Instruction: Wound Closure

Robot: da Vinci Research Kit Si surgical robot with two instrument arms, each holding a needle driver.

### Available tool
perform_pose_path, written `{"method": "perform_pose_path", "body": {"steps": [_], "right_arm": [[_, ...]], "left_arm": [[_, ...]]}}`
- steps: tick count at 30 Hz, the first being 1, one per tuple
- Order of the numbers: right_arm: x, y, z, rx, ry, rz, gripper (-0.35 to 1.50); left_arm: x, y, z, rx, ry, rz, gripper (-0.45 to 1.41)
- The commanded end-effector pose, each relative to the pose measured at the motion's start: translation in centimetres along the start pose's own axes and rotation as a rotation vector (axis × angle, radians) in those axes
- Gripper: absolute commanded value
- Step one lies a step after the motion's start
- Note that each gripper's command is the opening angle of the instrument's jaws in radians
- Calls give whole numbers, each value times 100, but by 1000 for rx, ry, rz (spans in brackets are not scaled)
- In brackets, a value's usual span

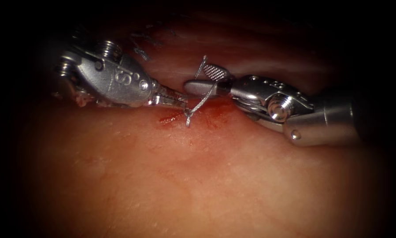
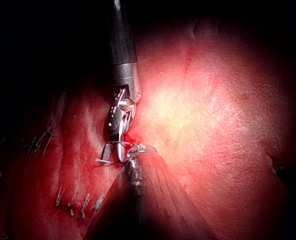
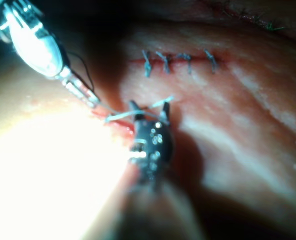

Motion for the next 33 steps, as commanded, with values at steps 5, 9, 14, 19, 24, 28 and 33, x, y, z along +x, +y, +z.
{"method": "perform_pose_path", "body": {"steps": [5,9,14,19,24,28,33], "right_arm": [[-23,-1,31,111,-82,29,96],[-16,-8,41,126,-93,24,94],[-7,-9,49,125,-93,21,81],[0,-11,45,119,-92,6,-35],[12,-19,29,110,-69,-58,-35],[23,-32,9,99,-34,-114,-35],[34,-58,-15,102,3,-163,-35]], "left_arm": [[1,2,5,-3,2,0,-45],[0,3,3,-4,2,1,-45],[-2,4,1,-6,3,3,-45],[-7,4,-4,-10,5,7,-45],[-13,1,-8,-13,6,0,-45],[-22,-7,-12,-6,1,-16,-45],[-40,-22,-18,2,-10,-35,-45]]}}
